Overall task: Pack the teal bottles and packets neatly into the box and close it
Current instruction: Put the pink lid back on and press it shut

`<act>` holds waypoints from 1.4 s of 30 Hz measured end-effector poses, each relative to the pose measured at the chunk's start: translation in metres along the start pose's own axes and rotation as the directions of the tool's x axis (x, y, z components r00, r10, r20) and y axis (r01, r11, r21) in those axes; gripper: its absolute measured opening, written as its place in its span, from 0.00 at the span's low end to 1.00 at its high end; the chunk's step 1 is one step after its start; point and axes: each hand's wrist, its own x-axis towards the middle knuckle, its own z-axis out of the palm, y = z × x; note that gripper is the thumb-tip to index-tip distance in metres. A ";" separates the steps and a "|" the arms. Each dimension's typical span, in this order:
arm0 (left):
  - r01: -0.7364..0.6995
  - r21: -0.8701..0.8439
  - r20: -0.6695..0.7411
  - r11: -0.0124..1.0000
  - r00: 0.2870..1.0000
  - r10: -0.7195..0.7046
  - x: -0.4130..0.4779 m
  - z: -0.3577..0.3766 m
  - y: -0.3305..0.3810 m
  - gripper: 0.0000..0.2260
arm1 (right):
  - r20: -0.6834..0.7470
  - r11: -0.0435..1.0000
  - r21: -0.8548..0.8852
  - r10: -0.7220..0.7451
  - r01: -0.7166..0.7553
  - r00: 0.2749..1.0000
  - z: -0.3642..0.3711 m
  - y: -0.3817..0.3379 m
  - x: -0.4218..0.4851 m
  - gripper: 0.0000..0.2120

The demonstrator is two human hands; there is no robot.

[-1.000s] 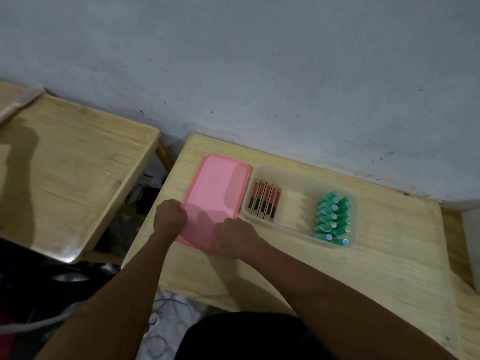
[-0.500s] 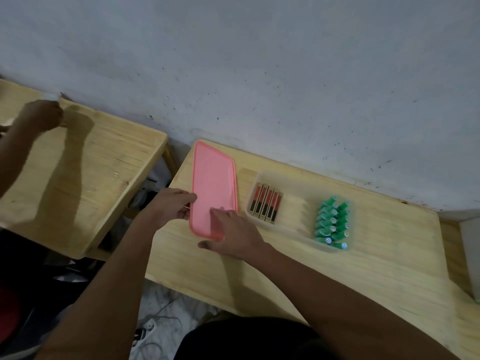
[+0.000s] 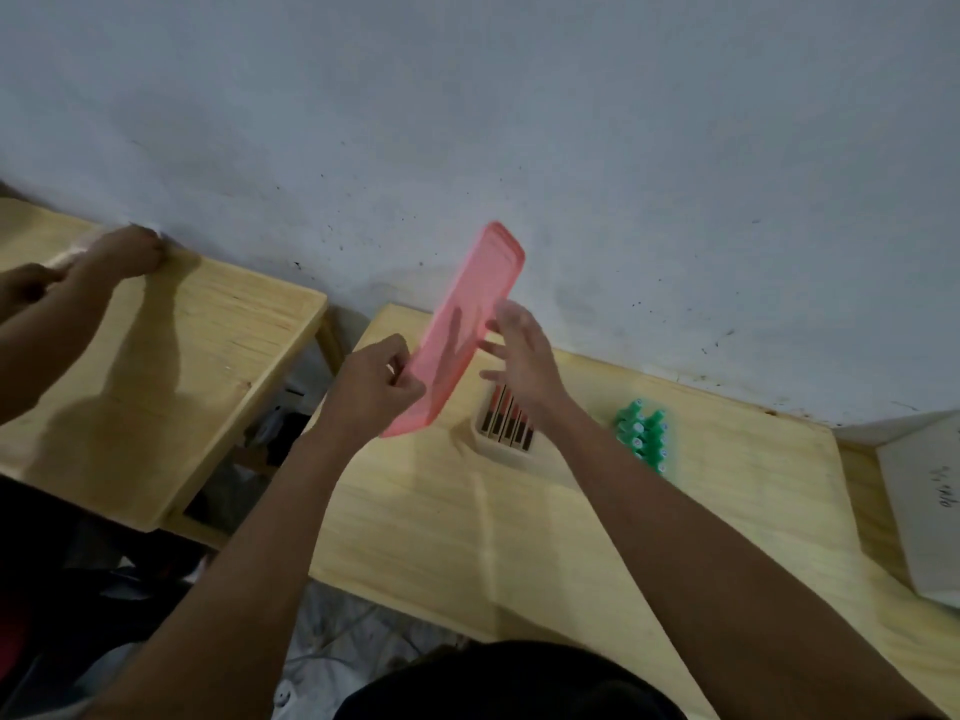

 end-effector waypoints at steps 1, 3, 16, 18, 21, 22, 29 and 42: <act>-0.090 0.083 0.004 0.992 0.996 0.090 -0.002 0.002 0.005 0.08 | -0.033 0.998 0.056 -0.002 0.004 0.999 -0.006 -0.010 0.003 0.29; -0.266 0.236 0.039 0.935 0.964 0.265 -0.006 0.007 0.014 0.09 | -0.097 0.981 0.195 0.043 -0.023 0.994 -0.020 -0.026 0.009 0.29; -0.111 0.052 -0.133 0.992 0.984 0.117 -0.005 0.042 0.005 0.24 | -0.318 0.790 0.611 0.308 -0.055 0.897 -0.106 -0.002 -0.015 0.09; 0.250 -0.183 -0.046 0.951 0.964 -0.263 -0.004 0.049 0.006 0.29 | -0.344 0.775 0.631 0.318 -0.033 0.884 -0.116 0.009 -0.025 0.06; 0.496 -0.614 0.256 0.614 0.861 -0.439 0.001 0.060 0.006 0.20 | -0.396 0.833 0.552 0.307 -0.043 0.865 -0.129 0.031 -0.038 0.10; 0.507 -0.666 0.297 0.547 0.853 -0.428 0.001 0.064 0.008 0.16 | -0.414 0.862 0.504 0.298 -0.055 0.860 -0.134 0.038 -0.043 0.13; 0.414 -0.260 0.145 0.872 0.910 -0.389 0.000 0.105 0.017 0.11 | -0.693 0.894 -0.287 0.055 -0.345 0.719 -0.169 0.096 -0.068 0.16; 0.369 -0.029 0.136 0.929 0.922 -0.362 0.004 0.129 0.010 0.15 | -0.787 0.908 -0.169 0.110 -0.384 0.607 -0.175 0.130 -0.071 0.11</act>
